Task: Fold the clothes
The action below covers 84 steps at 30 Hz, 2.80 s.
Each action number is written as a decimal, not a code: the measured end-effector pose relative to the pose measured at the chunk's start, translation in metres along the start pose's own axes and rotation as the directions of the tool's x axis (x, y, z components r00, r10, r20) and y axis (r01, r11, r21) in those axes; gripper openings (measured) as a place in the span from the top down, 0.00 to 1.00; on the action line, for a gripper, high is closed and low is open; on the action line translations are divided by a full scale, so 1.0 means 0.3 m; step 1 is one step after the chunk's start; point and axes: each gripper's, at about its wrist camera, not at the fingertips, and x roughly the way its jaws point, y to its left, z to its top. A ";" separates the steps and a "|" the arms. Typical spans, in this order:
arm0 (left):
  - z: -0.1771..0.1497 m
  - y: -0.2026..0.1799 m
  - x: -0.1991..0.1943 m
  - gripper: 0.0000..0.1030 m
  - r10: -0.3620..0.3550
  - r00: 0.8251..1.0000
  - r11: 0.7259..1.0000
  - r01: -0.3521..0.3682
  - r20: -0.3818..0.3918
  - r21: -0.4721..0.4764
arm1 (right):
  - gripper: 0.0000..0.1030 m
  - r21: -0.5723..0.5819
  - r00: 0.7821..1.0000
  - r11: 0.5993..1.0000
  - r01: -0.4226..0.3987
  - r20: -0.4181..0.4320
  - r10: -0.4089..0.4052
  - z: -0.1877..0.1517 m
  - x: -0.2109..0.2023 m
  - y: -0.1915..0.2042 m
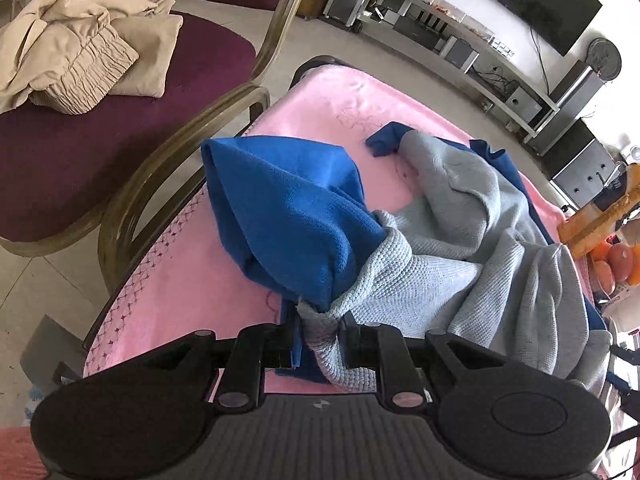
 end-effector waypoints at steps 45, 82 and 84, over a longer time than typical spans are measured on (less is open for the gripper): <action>-0.003 0.003 0.064 0.82 0.066 0.996 0.998 -0.064 -0.060 0.025 | 0.70 -0.441 0.988 0.893 -0.089 -0.155 0.022 -0.123 0.184 0.296; -0.005 0.007 0.054 0.82 0.068 0.996 0.998 -0.067 -0.049 0.021 | 0.91 -0.034 0.986 0.993 -0.110 0.123 0.113 -0.046 -0.077 0.086; -0.006 0.015 0.053 0.82 0.065 0.996 0.998 -0.064 -0.054 0.006 | 0.92 0.013 0.982 0.993 -0.113 0.157 0.110 -0.046 -0.148 0.011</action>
